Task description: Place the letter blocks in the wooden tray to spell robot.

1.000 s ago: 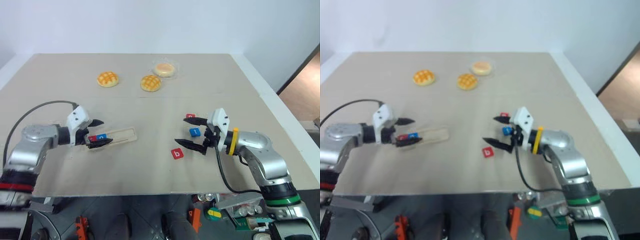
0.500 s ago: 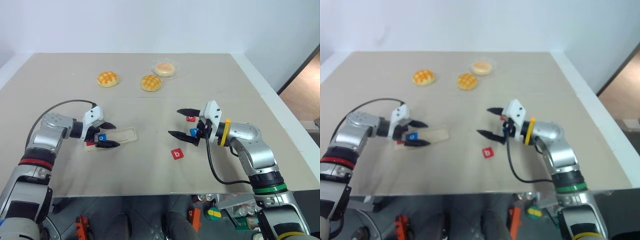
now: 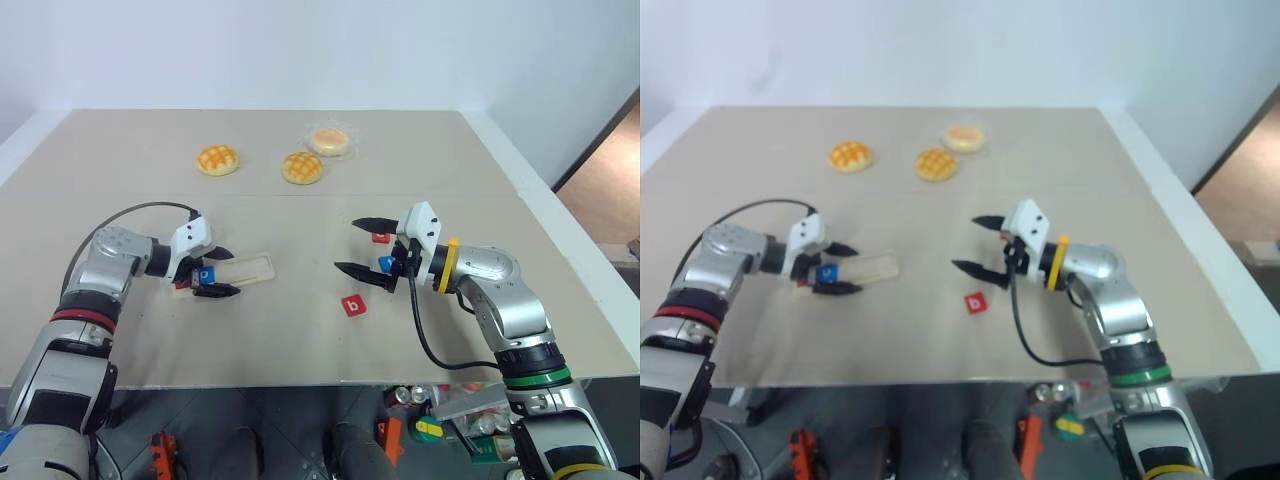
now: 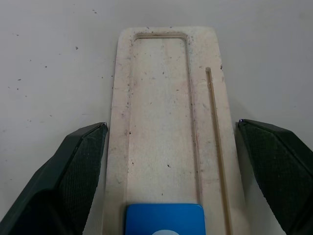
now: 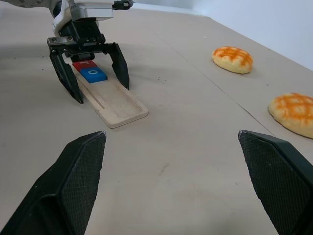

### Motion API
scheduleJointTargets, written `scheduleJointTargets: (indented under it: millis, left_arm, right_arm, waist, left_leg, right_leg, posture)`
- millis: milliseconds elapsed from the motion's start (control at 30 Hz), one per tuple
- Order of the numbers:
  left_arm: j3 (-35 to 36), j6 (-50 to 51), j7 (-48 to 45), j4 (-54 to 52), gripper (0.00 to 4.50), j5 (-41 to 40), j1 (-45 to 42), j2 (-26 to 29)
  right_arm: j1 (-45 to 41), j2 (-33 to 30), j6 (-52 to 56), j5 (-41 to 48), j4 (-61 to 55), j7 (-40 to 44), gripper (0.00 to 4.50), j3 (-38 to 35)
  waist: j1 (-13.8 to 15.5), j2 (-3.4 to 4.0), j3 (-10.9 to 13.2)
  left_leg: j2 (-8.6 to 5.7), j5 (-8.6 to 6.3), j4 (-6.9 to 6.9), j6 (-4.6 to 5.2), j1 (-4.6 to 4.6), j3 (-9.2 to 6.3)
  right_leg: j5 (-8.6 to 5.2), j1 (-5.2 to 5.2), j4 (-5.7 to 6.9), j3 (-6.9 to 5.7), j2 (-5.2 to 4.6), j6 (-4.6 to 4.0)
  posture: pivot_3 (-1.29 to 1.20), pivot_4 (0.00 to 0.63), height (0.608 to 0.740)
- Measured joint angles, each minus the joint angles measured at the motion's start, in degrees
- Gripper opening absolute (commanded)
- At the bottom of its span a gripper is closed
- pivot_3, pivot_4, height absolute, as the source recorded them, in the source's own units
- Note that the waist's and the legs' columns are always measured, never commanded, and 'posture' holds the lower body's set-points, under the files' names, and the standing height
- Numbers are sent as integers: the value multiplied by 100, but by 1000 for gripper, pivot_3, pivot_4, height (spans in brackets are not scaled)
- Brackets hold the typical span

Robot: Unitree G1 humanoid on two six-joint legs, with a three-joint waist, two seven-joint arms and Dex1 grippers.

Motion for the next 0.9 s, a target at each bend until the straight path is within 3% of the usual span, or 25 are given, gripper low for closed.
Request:
scheduleJointTargets:
  millis: [167,200,300,633,833,900]
  left_arm:
    - [-24,-338,23,258,4500,98,-41,0]
    - [-24,-373,28,274,3977,112,-42,0]
    - [-48,-413,29,314,3324,131,-40,0]
    - [87,-133,22,209,3264,130,97,18]
    - [23,-90,45,-444,3264,238,254,41]
    - [-203,183,-49,-1141,3264,272,293,-139]
  right_arm:
    - [8,0,35,-1,-3,1,4486,1]
    - [8,0,36,-1,-4,1,4500,1]
    - [9,-1,40,-1,-4,6,4500,1]
    - [8,-2,39,-43,-2,32,4500,1]
    - [8,-55,150,13,-4,181,4500,1]
    - [4,-111,250,92,-6,334,4500,-1]
  waist:
    - [-13,5,-3]
    - [-14,8,-6]
    - [-15,15,-9]
    - [-84,16,-9]
    - [-63,16,-8]
    - [-4,15,-7]
  left_leg:
    - [3,7,-2,11,15,2]
    - [5,8,-3,12,20,2]
    - [6,11,-9,17,44,3]
    - [7,11,-20,18,102,8]
    - [5,9,-21,14,90,8]
    - [-2,-1,-21,-2,78,8]
  right_leg:
    - [11,7,1,1,4,-5]
    - [11,10,2,1,6,-6]
    - [11,26,4,1,7,-10]
    - [0,69,4,12,12,-43]
    - [-7,66,3,13,8,-27]
    - [-17,63,-2,15,2,-3]
  posture:
    - [0,150,740]
    - [0,150,740]
    - [0,150,740]
    - [0,150,740]
    - [0,150,740]
    - [0,150,740]
